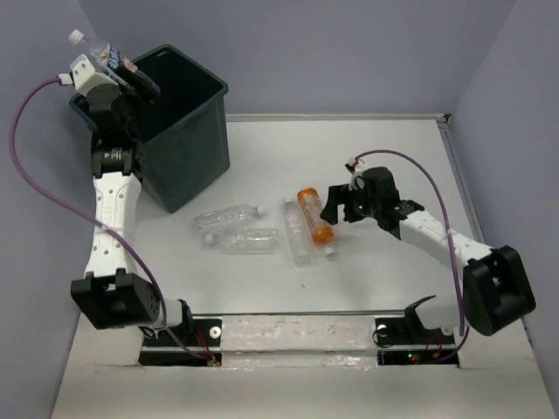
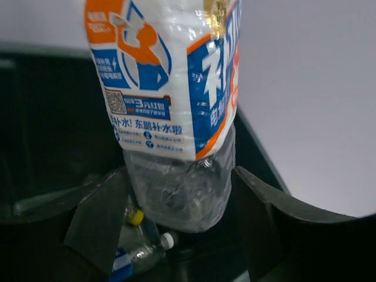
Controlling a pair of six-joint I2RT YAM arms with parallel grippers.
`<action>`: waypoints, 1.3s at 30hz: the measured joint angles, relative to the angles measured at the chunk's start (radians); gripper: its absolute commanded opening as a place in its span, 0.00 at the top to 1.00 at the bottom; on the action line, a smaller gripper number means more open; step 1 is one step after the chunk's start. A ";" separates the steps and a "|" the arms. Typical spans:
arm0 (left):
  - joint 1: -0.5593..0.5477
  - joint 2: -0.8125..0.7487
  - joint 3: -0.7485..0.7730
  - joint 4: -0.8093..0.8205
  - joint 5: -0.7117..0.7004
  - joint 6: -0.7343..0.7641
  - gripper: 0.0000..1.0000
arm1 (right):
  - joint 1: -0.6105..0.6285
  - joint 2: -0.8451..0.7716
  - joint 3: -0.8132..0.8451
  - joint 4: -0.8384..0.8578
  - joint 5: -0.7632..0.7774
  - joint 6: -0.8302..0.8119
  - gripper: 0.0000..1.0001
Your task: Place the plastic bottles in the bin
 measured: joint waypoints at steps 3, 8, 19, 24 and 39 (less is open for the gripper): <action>0.023 0.073 -0.009 -0.045 0.017 -0.015 0.01 | 0.032 0.089 0.028 -0.050 0.000 -0.011 0.05; 0.024 0.061 -0.042 -0.053 0.041 -0.026 0.01 | 0.067 0.151 0.047 -0.094 -0.004 -0.021 0.04; -0.187 -0.198 -0.126 0.006 0.089 0.008 0.01 | 0.101 0.334 0.110 -0.103 0.037 -0.020 0.25; -0.419 -0.343 -0.330 0.055 0.156 0.002 0.01 | 0.101 0.328 0.110 -0.110 0.076 -0.016 0.41; -0.665 -0.109 -0.701 0.287 0.409 -0.225 0.01 | 0.101 -0.031 0.005 0.024 0.000 -0.008 0.46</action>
